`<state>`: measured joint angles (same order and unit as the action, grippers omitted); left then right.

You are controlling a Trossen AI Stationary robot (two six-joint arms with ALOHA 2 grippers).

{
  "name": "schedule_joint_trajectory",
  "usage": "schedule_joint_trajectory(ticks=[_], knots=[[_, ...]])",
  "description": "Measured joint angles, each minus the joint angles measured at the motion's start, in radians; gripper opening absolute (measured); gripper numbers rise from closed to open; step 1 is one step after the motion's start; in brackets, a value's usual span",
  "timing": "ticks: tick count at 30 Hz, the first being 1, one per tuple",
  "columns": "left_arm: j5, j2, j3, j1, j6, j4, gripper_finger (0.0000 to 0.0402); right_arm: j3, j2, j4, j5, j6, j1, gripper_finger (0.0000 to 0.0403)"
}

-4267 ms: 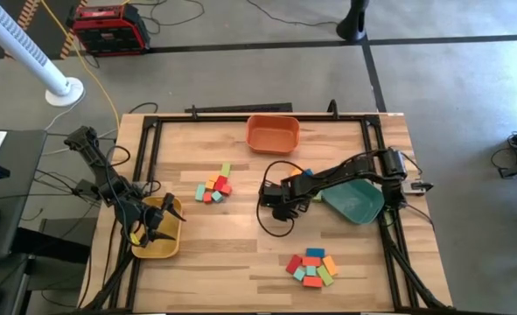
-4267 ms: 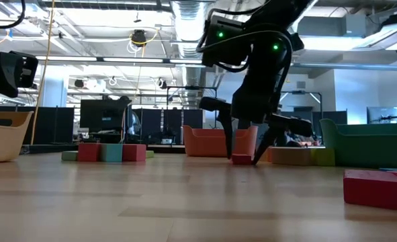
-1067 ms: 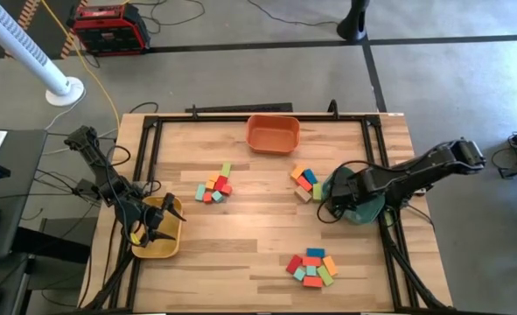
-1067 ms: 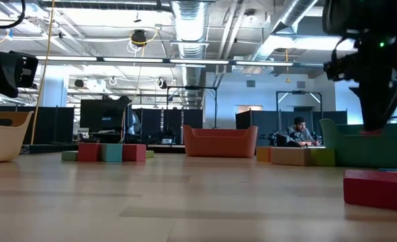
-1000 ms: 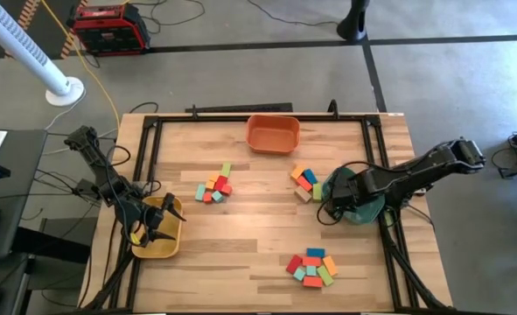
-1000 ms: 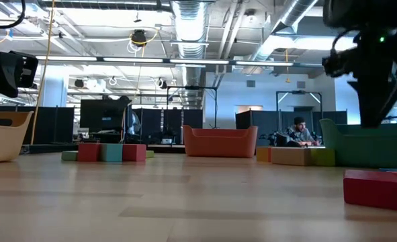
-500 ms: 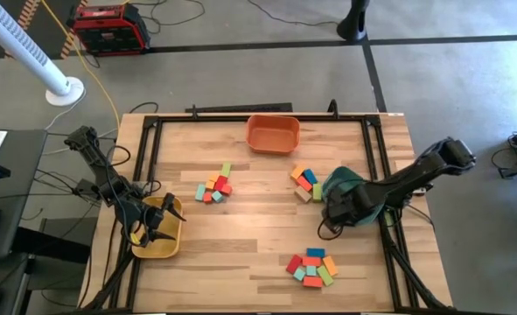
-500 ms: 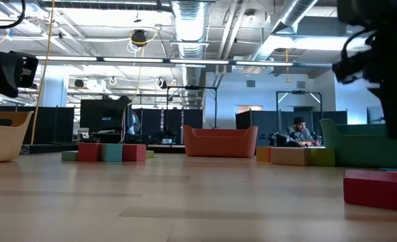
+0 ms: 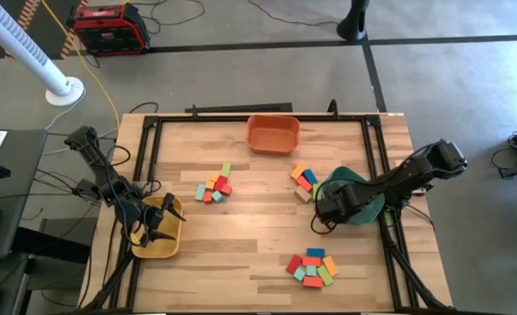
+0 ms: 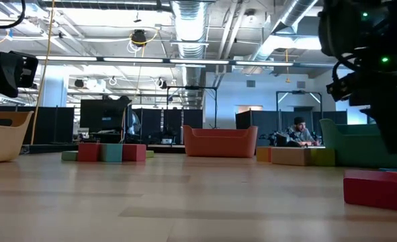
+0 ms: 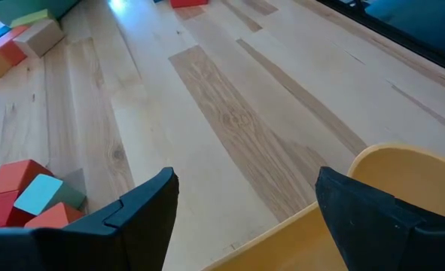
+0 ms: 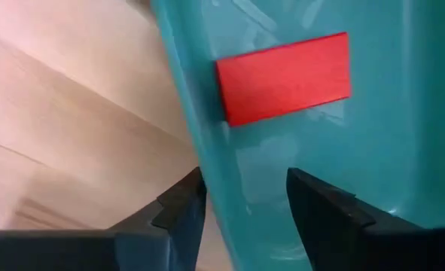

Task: Sort blocks by size
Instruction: Adjust the green bin

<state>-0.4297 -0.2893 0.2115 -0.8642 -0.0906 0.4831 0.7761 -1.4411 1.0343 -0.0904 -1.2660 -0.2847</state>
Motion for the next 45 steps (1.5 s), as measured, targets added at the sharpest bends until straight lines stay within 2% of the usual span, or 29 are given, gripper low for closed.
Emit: schedule_joint_trajectory(ticks=[9, 15, 31, 45], knots=[[0.000, 0.000, 0.000, 0.000, 0.000, 0.000, 0.0301, 0.000, 0.001, -0.085, 0.074, -0.070, 0.055, 0.0102], [0.000, 0.000, 0.000, 0.000, 0.000, 0.000, 0.0301, 0.000, 0.001, -0.112, 0.100, -0.167, 0.059, 0.0062], [0.000, 0.000, 0.000, 0.000, 0.000, 0.000, 0.0301, 0.000, 0.002, -0.246, 0.113, -0.442, 0.057, 0.0056], [0.000, 0.000, 0.000, 0.000, 0.000, 0.000, 0.0301, 0.001, 0.002, -0.222, 0.088, -0.630, 0.056, 0.0056]])
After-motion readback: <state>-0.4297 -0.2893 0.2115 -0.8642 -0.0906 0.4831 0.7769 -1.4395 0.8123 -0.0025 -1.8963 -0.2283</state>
